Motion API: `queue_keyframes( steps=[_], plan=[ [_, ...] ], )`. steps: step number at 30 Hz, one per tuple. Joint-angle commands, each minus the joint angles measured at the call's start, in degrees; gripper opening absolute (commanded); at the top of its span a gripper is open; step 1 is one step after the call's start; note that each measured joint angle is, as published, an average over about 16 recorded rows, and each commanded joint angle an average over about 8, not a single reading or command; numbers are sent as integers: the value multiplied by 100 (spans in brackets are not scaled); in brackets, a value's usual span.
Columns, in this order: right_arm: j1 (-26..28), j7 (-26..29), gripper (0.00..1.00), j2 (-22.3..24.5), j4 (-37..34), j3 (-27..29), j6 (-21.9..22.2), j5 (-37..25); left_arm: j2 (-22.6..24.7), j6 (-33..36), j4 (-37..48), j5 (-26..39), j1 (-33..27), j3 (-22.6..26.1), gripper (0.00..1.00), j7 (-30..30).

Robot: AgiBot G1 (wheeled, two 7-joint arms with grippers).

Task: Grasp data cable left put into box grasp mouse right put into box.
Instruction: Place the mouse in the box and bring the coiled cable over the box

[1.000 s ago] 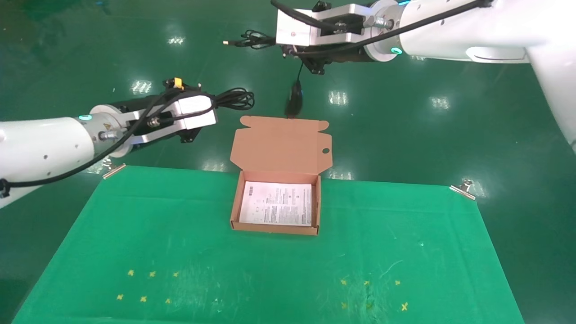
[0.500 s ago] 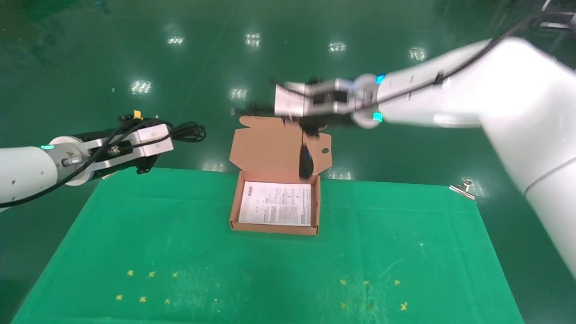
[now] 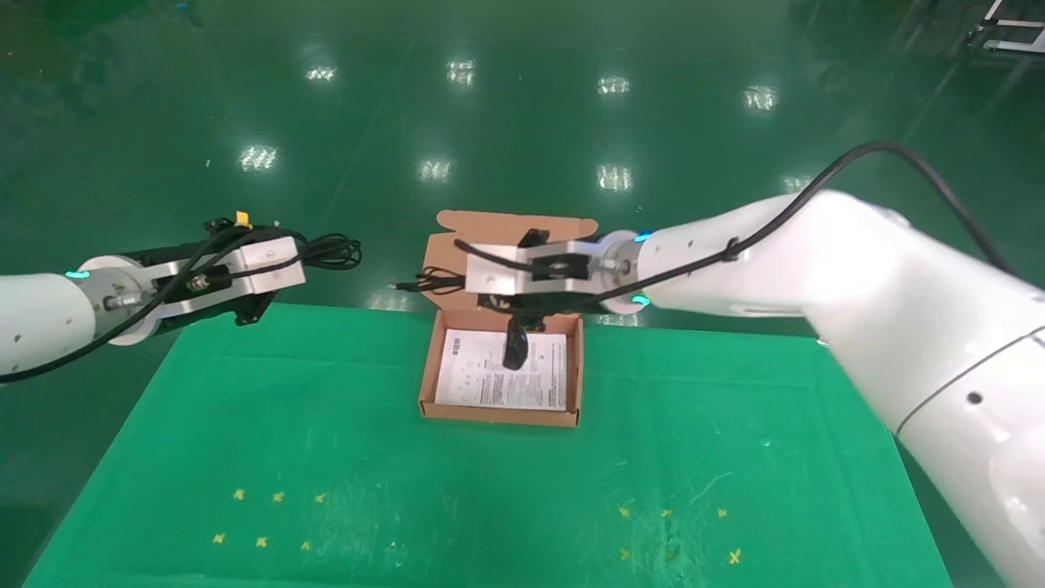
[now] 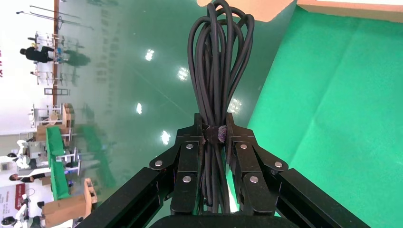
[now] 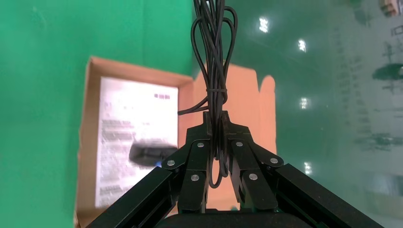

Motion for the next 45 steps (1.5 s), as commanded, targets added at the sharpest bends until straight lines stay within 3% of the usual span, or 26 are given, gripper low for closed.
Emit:
queue_keyframes(
  steps=[1, 12, 26, 27, 34, 35, 45],
  plan=[
    [-51, -12, 0, -11, 26, -159, 89, 154, 1, 3, -5, 7, 1, -1, 0, -7],
    [-200, 7, 0, -23, 163, -1039, 672, 1023, 1, 5, -9, 13, 3, -1, 0, -13],
    [-422, 1024, 0, -7, -540, -1831, 1043, 1525, 1, 5, -9, 14, 3, -2, 0, -14],
    [-420, 1059, 4, -7, -553, -1865, 1039, 1531, 1, 5, -9, 14, 3, -2, 0, -14],
    [-407, 1164, 92, 30, -566, -2031, 1056, 1589, 3, 7, -8, 11, 5, 0, 0, -12],
    [-409, 1172, 100, 49, -547, -2045, 1062, 1600, 8, 5, -10, 9, 7, 3, 0, -7],
    [-350, 1300, 100, 265, -307, -2117, 1075, 1563, 346, -148, 122, 73, 102, 174, 0, 154]
  ],
)
